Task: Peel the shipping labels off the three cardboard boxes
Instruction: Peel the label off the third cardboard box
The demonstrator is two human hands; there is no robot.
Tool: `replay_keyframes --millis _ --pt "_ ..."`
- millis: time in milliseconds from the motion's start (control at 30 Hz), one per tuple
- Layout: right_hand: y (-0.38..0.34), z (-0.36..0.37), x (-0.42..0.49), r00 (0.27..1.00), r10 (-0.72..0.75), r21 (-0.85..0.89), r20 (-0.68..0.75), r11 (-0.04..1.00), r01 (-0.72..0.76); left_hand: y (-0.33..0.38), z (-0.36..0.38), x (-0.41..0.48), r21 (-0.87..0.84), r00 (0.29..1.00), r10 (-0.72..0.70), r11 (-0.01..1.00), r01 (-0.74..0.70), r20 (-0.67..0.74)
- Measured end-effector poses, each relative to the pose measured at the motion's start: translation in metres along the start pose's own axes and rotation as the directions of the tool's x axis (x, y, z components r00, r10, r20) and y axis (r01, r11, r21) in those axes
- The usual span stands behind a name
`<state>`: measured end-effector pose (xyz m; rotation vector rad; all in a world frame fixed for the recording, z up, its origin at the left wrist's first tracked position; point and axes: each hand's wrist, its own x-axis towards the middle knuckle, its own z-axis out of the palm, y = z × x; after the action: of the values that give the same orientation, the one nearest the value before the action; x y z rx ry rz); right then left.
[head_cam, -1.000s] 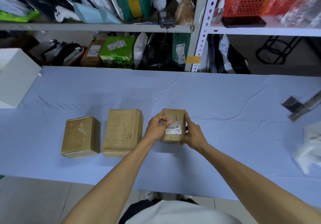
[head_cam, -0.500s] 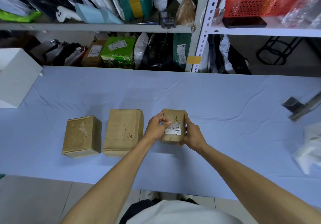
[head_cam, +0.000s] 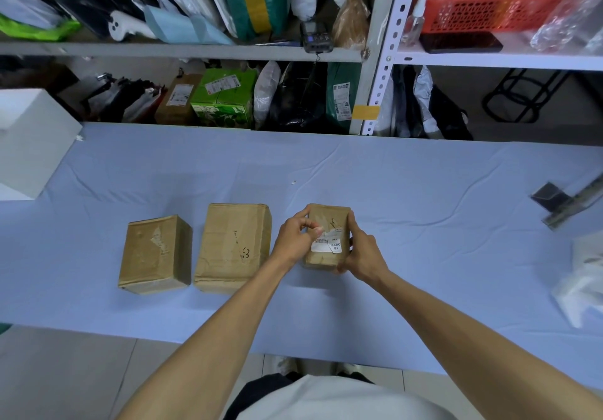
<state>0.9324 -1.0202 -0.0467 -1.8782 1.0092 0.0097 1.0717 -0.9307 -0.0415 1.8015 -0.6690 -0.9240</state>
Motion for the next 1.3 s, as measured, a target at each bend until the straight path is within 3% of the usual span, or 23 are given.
replay_keyframes --millis 1300 --pt "-0.006 -0.004 0.002 0.999 0.007 -0.069 0.037 0.998 -0.004 -0.008 0.003 0.002 -0.106 0.998 0.038 0.993 -0.044 -0.059"
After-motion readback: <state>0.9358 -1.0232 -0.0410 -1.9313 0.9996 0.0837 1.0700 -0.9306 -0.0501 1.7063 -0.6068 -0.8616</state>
